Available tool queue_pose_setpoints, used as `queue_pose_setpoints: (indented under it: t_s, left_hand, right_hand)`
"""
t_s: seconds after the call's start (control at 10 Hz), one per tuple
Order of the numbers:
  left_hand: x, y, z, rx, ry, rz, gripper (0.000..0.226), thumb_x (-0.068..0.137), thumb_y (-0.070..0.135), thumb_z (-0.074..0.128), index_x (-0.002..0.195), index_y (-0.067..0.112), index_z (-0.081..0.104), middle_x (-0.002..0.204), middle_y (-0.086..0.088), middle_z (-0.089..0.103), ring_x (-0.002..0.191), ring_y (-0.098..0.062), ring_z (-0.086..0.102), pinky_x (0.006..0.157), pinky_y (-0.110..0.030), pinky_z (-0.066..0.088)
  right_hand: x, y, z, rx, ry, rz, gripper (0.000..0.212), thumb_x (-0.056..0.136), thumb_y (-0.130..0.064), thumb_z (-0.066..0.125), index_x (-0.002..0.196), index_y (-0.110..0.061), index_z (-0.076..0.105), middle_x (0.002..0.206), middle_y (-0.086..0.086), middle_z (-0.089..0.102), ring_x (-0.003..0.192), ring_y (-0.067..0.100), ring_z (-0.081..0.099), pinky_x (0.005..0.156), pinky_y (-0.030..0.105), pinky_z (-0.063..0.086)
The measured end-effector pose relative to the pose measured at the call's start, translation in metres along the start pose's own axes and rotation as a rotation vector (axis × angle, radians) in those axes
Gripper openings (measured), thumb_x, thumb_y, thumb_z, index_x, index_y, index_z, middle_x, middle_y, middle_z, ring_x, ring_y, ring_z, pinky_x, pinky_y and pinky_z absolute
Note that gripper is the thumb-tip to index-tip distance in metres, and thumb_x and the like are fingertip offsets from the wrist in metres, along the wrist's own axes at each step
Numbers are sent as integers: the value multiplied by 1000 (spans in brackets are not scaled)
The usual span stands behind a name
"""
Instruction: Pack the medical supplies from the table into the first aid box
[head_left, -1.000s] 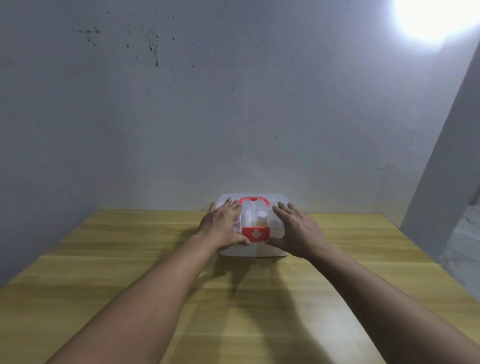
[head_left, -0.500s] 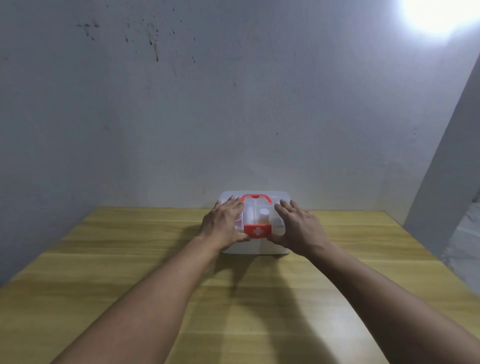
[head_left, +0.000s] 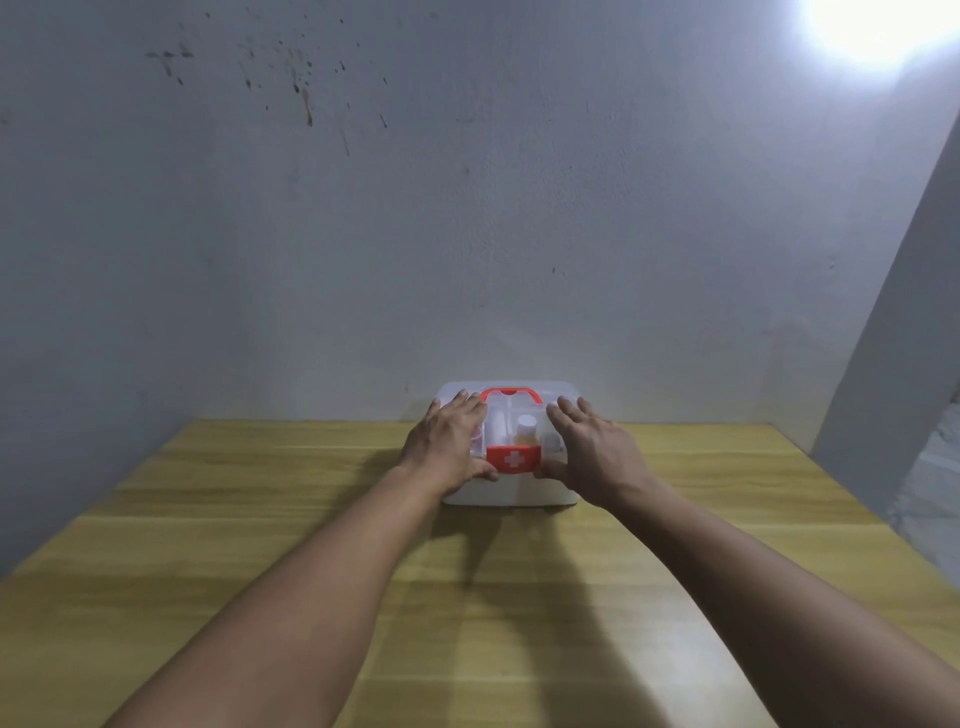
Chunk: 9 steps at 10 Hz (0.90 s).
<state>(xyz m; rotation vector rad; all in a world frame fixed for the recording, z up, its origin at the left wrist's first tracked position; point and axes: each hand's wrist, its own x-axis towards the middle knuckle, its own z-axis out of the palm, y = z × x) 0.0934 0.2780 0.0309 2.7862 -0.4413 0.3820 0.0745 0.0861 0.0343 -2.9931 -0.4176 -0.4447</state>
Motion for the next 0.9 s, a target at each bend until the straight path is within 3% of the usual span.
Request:
queue_pose_setpoints:
  t_s: [0.7, 0.8, 0.9]
  left_hand:
    - [58, -28, 21, -79, 48, -18, 104, 62, 36, 87, 148, 12, 34, 157, -2, 32, 148, -14, 20, 122, -34, 8]
    - [58, -30, 23, -86, 57, -14, 102, 64, 35, 86, 149, 12, 33, 158, -2, 31, 149, -15, 18, 122, -36, 7]
    - [55, -23, 21, 38, 2, -26, 103, 73, 41, 79, 152, 13, 20, 162, -2, 18, 151, -17, 4, 122, -45, -1]
  right_hand:
    - [57, 12, 22, 63, 30, 64, 82, 80, -48, 70, 145, -14, 34, 151, 5, 38, 140, 26, 31, 103, 43, 42]
    - [58, 13, 24, 71, 61, 58, 82, 80, -48, 70, 145, -15, 33, 152, 4, 37, 141, 26, 29, 104, 43, 41]
    - [57, 13, 27, 65, 13, 60, 89, 81, -50, 67, 149, -15, 22, 158, 5, 25, 147, 27, 17, 112, 46, 32]
